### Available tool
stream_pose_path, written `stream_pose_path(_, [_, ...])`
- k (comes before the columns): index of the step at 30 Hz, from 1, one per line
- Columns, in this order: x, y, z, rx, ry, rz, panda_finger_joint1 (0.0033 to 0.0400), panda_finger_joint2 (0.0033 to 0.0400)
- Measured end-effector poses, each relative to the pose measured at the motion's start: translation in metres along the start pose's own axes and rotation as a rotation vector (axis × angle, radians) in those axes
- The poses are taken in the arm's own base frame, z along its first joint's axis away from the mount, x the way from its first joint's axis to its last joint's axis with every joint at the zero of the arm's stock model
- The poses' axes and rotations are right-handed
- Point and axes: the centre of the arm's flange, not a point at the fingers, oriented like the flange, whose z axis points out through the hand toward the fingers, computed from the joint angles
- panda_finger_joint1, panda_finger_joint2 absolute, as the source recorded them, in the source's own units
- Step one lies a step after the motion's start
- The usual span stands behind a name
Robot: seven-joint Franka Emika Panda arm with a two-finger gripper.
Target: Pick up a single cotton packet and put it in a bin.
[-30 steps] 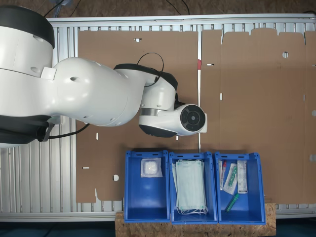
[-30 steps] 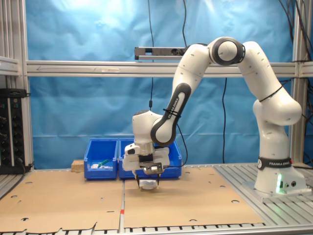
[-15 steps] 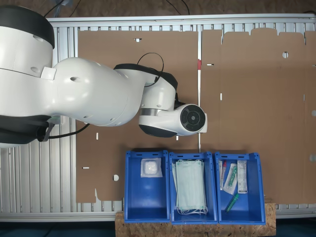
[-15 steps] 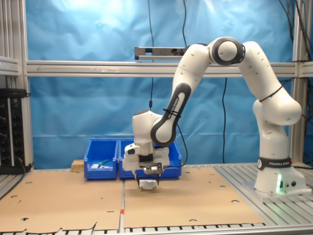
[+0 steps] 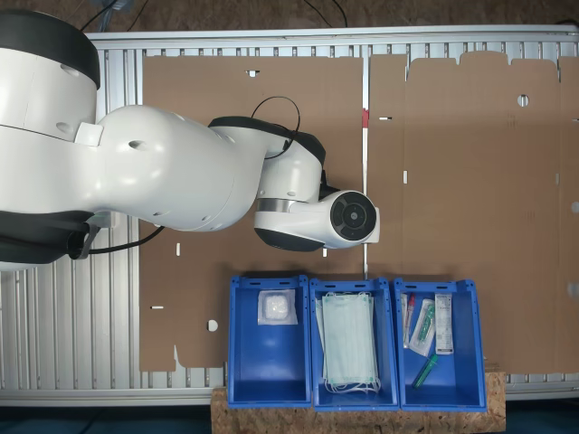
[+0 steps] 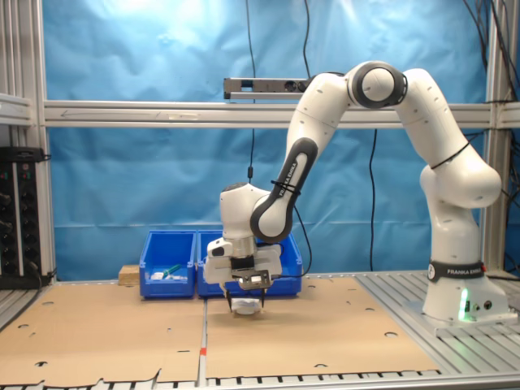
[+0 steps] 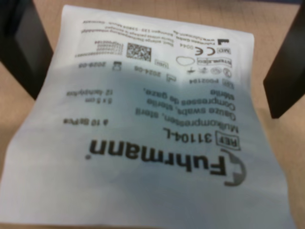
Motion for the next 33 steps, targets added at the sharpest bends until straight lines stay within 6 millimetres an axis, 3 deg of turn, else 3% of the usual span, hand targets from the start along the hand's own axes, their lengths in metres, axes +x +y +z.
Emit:
stream_pose_path(27, [0.0000, 0.0000, 0.0000, 0.000, 0.000, 0.000, 0.0400, 0.0400])
stream_pose_path(28, [0.0000, 0.0000, 0.0000, 0.000, 0.000, 0.000, 0.0269, 0.0269])
stream_pose_path(32, [0.0000, 0.0000, 0.0000, 0.000, 0.000, 0.000, 0.0269, 0.0269])
stream_pose_path(33, [0.0000, 0.0000, 0.0000, 0.000, 0.000, 0.000, 0.0181, 0.0181])
